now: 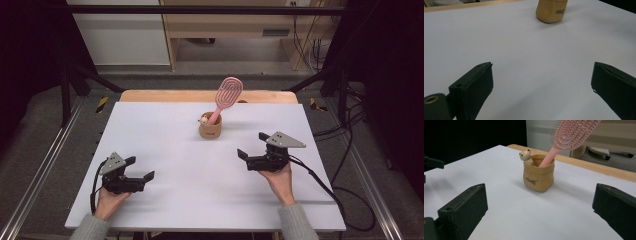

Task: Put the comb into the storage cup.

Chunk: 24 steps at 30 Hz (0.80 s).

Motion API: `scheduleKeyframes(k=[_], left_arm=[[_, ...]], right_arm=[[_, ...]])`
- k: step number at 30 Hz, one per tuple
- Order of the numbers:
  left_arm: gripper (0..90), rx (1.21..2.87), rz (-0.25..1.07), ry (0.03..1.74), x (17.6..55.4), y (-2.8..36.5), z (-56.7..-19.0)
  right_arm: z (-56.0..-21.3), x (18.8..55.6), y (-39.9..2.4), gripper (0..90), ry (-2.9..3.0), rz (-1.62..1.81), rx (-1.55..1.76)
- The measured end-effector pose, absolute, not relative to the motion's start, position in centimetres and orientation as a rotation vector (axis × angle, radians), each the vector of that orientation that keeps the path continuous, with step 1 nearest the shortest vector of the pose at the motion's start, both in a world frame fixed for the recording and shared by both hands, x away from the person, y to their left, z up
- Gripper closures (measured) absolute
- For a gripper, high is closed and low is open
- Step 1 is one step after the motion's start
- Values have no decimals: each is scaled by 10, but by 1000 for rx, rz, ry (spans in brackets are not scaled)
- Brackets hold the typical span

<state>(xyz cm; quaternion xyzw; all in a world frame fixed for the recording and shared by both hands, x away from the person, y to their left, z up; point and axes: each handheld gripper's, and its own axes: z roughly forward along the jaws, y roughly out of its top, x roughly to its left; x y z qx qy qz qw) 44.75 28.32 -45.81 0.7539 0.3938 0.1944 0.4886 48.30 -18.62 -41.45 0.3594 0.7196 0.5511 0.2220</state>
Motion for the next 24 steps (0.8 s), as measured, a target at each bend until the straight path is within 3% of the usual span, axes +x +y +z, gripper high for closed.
scheduleKeyframes(k=[24], left_arm=[[41, 1838, 474, 948, 447, 283, -458]], right_arm=[[-452, 459, -234, 4, 2008, 1558, 1030]])
